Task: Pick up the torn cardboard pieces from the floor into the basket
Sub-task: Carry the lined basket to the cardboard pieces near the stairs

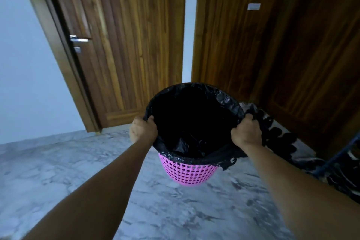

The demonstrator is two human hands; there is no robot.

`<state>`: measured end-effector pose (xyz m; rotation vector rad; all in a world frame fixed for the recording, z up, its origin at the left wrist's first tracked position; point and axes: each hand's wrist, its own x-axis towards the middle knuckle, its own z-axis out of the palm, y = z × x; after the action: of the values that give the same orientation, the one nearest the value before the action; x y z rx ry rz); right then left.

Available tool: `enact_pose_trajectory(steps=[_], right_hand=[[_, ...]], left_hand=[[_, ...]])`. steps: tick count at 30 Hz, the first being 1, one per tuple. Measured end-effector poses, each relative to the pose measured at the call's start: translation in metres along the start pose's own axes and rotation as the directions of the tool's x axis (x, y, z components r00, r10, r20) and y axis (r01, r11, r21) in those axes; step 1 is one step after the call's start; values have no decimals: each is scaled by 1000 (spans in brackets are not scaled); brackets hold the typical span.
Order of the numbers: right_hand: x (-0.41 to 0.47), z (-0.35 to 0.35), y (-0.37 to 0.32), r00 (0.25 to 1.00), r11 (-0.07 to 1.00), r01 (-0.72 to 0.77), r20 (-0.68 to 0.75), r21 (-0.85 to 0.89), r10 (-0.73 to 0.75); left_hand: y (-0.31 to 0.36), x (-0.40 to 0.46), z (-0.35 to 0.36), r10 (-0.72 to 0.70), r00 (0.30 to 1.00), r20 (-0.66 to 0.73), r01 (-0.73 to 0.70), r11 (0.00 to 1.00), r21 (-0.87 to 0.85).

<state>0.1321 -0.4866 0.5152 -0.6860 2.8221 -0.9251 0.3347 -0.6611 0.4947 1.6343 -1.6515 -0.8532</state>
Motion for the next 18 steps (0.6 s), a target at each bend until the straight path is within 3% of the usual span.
enact_pose_trajectory(steps=[10, 18], right_hand=[[38, 103, -136, 939, 951, 302, 150, 70, -310], [42, 178, -254, 796, 850, 475, 300, 227, -525]], left_hand=[[-52, 99, -71, -65, 977, -201, 51, 996, -72], [-92, 162, -136, -214, 902, -375, 197, 977, -83]])
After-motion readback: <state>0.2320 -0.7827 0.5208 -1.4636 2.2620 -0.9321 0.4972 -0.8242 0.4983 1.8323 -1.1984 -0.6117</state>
